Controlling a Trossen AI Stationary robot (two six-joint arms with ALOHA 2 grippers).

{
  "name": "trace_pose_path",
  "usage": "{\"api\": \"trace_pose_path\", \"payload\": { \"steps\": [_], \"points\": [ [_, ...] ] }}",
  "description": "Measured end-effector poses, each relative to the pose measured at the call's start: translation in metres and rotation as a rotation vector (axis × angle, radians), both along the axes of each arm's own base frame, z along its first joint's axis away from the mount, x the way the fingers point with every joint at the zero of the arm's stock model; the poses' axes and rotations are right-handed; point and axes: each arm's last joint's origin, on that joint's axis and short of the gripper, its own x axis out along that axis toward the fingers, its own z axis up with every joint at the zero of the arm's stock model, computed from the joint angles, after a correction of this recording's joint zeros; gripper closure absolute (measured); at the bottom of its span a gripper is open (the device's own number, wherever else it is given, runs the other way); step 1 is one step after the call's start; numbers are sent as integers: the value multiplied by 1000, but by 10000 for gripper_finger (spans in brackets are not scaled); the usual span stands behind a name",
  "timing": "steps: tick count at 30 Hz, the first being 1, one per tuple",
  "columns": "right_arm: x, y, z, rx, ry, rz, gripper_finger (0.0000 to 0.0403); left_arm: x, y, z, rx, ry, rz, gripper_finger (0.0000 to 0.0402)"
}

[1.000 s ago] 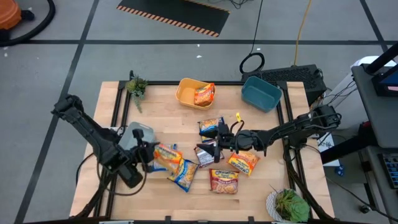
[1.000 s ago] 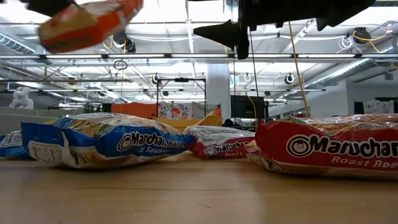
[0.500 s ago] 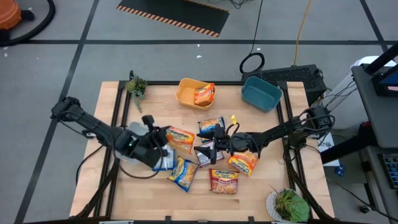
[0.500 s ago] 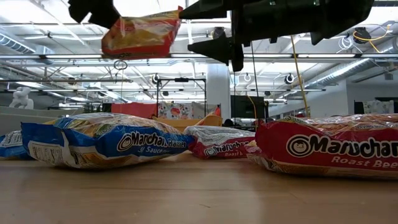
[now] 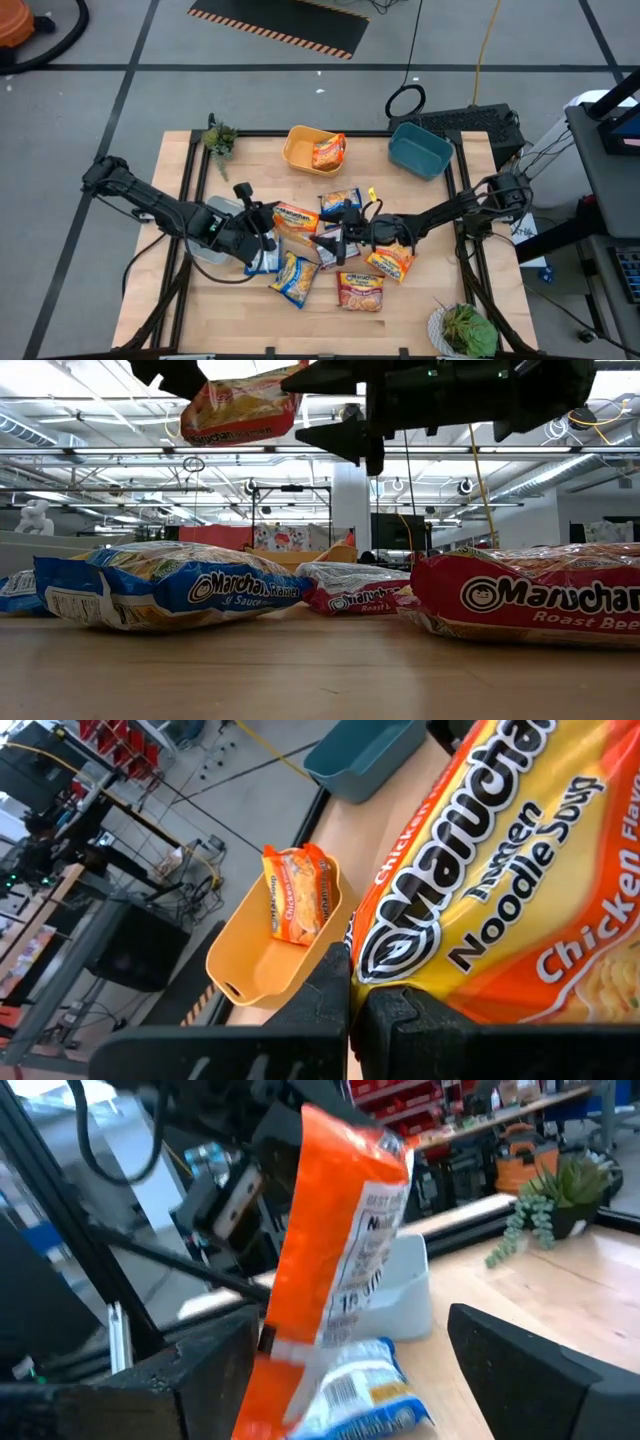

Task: Sort Maruchan noodles
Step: Put the bottom orange bag into the yellow bin

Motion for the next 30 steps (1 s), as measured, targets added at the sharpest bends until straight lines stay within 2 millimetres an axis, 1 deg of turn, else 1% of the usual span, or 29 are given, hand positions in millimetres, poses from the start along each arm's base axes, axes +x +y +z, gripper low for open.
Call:
{"api": "trace_pose_path", "payload": {
  "steps": [4,6,9,13,16,23,30],
  "points": [
    [6,0,-6,28,-58,11,83,0,0,0,-12,-13,6,401],
    [13,1,-6,41,-65,42,83,0,0,0,-17,-18,8,401],
    [26,2,-6,79,-72,42,83,1,0,1,-18,-22,9,401],
    [42,5,-8,82,-72,39,92,1,1,0,-18,-16,16,401],
    [45,5,-5,83,-76,38,110,0,1,-1,-20,-6,14,401],
    [44,4,-1,58,-64,29,163,-1,2,-2,-49,-5,20,400],
    [45,-2,-7,49,-3,-9,216,-1,2,-3,-99,-28,34,400]
  ]
}}
